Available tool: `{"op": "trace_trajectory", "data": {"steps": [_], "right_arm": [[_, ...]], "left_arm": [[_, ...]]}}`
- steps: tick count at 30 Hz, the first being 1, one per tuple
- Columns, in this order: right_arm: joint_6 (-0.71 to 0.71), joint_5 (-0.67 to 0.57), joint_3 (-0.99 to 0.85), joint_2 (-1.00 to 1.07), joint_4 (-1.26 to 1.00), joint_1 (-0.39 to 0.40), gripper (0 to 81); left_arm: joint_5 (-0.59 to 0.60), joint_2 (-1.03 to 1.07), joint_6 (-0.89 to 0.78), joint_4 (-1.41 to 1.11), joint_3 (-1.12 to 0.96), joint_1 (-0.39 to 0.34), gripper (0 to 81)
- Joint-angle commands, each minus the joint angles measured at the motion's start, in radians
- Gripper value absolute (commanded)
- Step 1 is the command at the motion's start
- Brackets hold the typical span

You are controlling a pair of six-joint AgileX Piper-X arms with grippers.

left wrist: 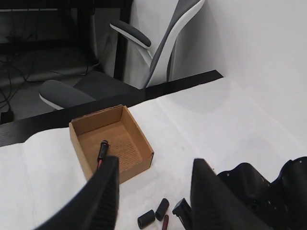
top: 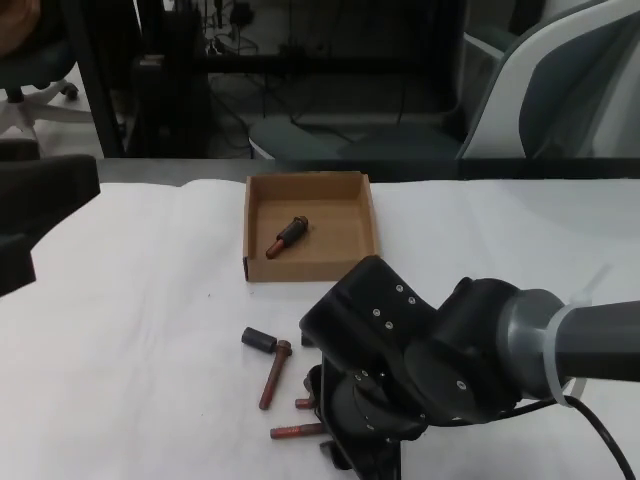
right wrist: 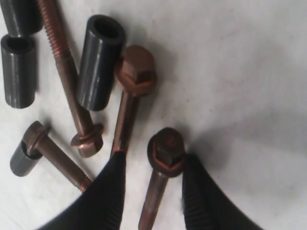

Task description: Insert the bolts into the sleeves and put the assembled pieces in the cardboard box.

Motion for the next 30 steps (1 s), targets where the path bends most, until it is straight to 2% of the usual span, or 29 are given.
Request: {"op": "trace_trajectory", "data": {"steps": [1,30], "right_arm": [[0.126,0.016,0.004,0.023,0.010,-0.006,40.9],[0.170,-0.133,0.004,0.027,0.078,-0.032,40.9]], "left_arm": [[-0.009,-0.004,0.007,-0.013,-0.008,-0.004,47.3],[-0.009,-0.004,0.007,-0.013,-0.008,-0.004,47.3]]}}
